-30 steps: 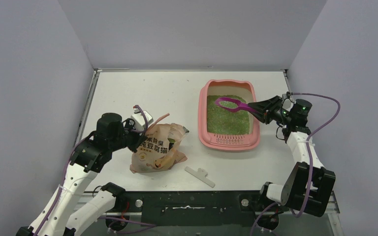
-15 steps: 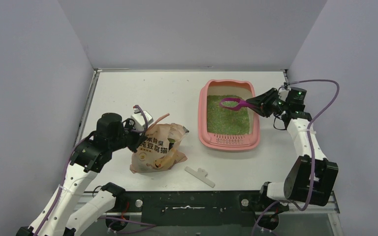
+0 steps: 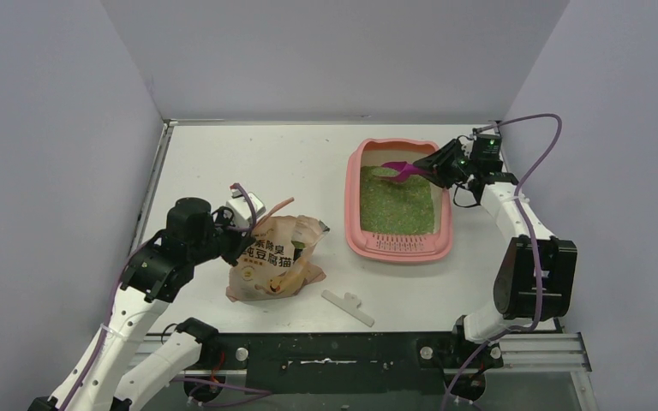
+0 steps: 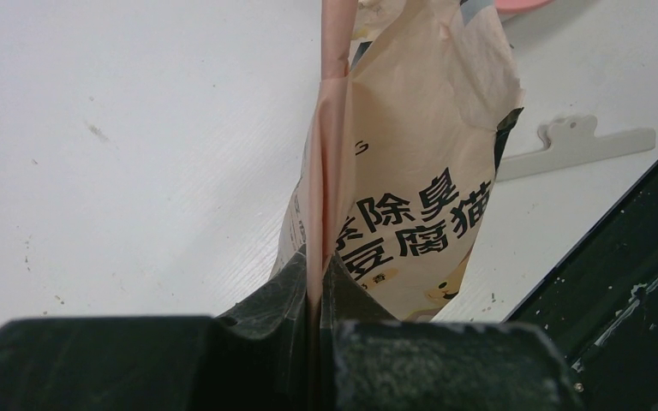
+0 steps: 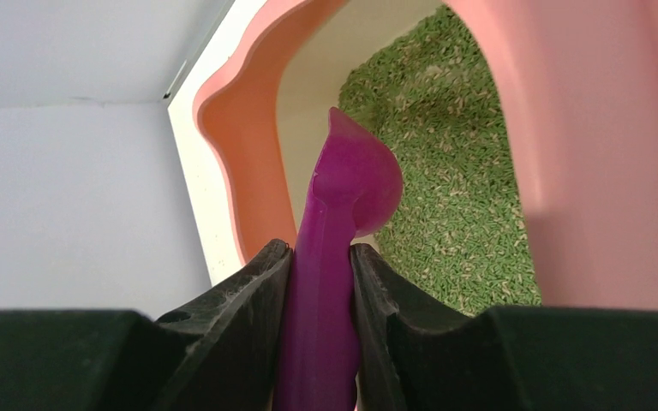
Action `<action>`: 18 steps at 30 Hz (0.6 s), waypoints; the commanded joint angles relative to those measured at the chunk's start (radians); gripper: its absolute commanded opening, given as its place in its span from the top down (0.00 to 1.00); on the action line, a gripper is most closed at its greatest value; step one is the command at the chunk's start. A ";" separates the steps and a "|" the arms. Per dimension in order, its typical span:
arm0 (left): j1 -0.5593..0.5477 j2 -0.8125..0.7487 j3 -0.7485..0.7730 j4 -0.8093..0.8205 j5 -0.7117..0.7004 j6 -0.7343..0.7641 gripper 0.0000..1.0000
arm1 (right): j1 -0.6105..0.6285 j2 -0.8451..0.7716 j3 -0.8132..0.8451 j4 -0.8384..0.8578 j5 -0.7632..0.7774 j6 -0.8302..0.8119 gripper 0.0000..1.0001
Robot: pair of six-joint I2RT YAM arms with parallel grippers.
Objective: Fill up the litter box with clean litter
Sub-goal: Pour the cat litter into the litter box.
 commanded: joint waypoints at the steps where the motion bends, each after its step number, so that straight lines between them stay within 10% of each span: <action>1: -0.006 -0.022 0.039 0.111 0.019 -0.027 1.00 | -0.003 -0.019 0.055 0.083 0.081 -0.013 1.00; 18: -0.006 -0.016 0.030 0.121 0.022 -0.030 1.00 | -0.098 -0.166 -0.100 0.012 -0.068 -0.026 1.00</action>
